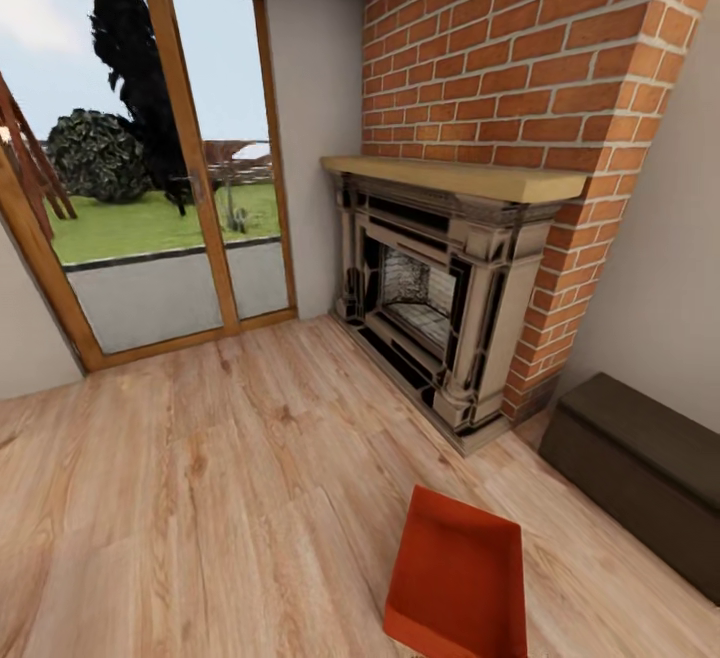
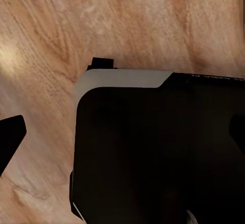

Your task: Move the two storage containers from the living room to the garage. In the garage, place one container on the floor and stack the other container on top of it (either order is fine).

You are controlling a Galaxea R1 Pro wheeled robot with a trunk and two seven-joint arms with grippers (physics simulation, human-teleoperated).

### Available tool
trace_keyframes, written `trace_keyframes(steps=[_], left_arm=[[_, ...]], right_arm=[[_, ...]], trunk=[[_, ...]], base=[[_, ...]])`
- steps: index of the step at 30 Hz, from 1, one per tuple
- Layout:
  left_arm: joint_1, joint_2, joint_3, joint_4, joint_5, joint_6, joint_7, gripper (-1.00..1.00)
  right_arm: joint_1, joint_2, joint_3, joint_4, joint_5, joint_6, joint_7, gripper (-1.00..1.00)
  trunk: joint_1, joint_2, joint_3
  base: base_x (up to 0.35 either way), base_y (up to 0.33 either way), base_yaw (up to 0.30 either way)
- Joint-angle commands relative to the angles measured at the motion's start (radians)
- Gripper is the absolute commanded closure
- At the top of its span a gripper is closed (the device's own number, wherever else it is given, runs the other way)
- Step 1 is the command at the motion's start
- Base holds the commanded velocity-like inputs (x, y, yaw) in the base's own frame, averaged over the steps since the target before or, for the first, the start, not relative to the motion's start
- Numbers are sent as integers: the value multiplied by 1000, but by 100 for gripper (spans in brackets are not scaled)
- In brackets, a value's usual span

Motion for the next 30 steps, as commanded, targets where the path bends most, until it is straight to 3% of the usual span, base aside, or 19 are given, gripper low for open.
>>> trace_keyframes(steps=[1, 30], left_arm=[[0, 0, -1, 1, 10, -3, -4, -100], [0, -1, -1, 1, 10, -3, -4, -100]], right_arm=[[-1, 1, 8, 2, -9, -3, -2, -100], [-1, 1, 8, 1, -10, -3, -2, -100]], trunk=[[0, -1, -1], [0, -1, -1]], base=[[0, 0, -245], [0, 0, -245]])
